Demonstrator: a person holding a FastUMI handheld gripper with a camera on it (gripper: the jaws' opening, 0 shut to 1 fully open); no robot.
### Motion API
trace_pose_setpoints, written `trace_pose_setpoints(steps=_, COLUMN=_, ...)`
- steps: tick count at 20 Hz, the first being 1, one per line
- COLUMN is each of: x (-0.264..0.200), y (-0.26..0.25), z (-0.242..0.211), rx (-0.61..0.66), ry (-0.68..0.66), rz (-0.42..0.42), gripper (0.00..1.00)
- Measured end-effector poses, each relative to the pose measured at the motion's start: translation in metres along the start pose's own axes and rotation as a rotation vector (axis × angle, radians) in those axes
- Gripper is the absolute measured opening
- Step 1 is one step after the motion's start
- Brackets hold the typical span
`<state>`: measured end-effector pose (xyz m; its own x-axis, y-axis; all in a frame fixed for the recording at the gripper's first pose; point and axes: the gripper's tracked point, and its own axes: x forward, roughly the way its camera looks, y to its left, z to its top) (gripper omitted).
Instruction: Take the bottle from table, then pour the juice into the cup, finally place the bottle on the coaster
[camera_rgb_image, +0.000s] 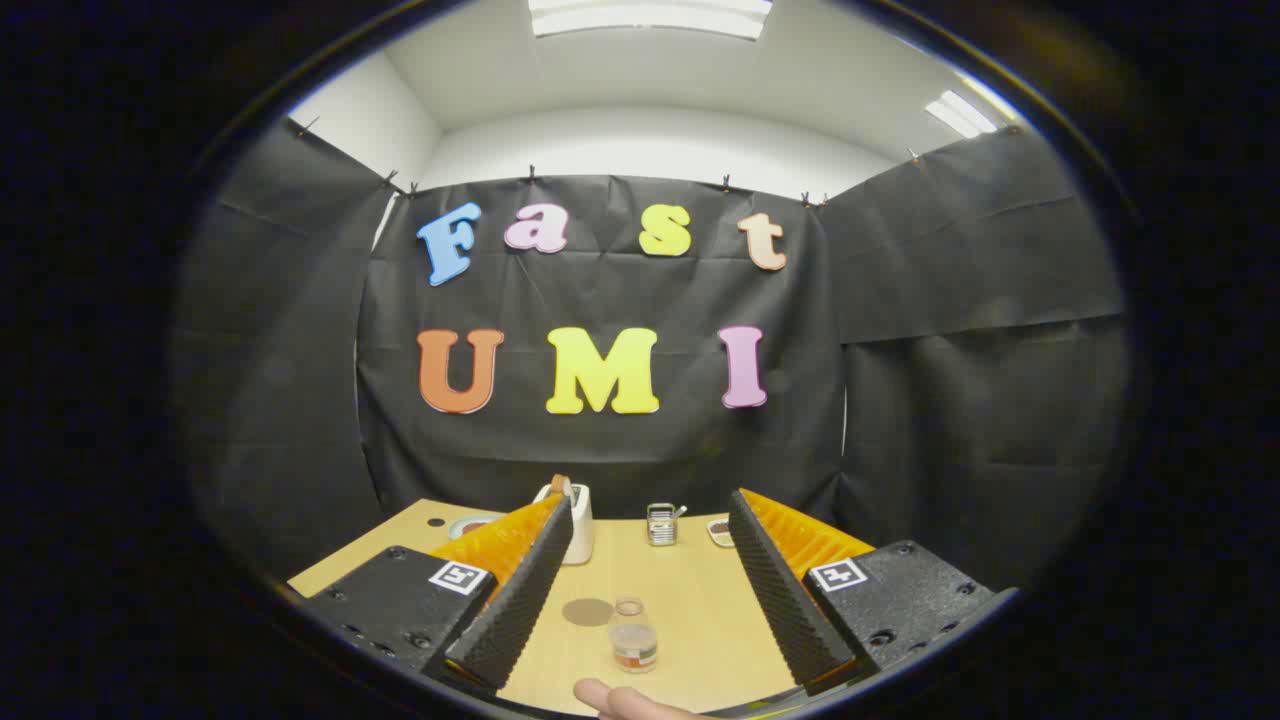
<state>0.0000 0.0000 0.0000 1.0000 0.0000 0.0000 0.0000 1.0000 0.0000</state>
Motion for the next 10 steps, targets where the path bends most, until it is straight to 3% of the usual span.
trace_pose_setpoints(steps=10, x=-0.01, y=-0.009, z=0.006, rx=-0.005, ry=-0.012, rz=-0.013, gripper=1.0)
